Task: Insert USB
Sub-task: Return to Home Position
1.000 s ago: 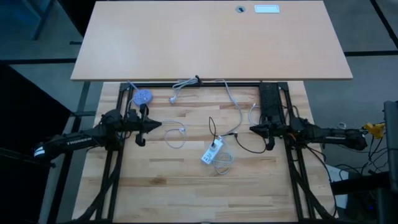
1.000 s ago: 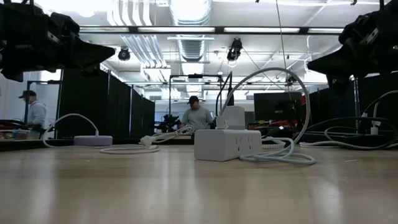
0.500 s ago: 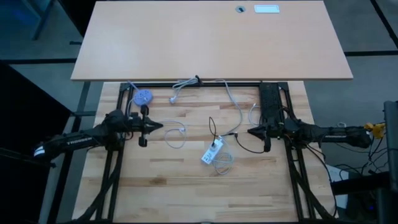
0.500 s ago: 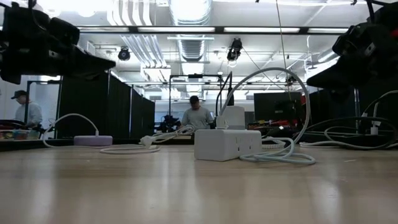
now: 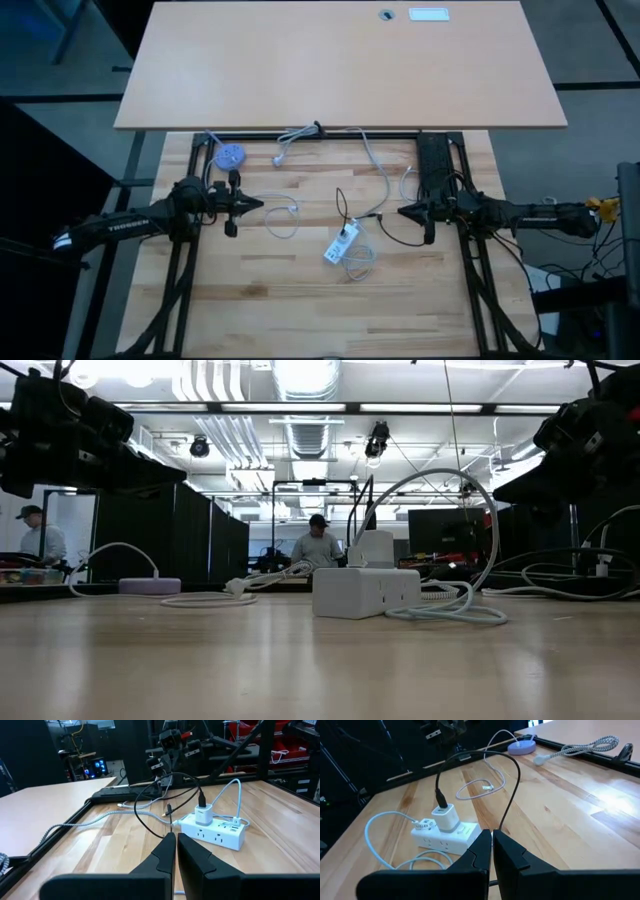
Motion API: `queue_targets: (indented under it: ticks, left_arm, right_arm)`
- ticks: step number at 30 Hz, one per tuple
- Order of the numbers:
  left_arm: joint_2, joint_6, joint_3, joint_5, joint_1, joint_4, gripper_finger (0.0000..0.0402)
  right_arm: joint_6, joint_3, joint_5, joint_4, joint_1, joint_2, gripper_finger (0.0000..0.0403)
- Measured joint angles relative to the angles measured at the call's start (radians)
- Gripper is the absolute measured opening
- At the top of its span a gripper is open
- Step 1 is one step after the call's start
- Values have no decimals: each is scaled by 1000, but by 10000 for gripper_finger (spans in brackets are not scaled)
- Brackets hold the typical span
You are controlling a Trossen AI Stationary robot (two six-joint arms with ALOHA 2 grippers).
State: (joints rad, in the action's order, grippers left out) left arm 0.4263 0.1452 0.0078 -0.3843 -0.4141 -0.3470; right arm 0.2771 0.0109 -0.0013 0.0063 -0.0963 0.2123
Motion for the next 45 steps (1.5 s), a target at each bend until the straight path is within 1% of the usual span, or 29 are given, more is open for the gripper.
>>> queue_targets:
  ticks: [40,42,45]
  left_arm:
    - [0,0,0,1,0,0,4]
    - [-7,0,0,5,9,12,4]
    - [-95,-1,0,53,96,51,4]
  right_arm:
    - [0,0,0,0,0,0,0]
    - [0,0,0,0,0,0,0]
    - [0,0,-1,0,0,0,0]
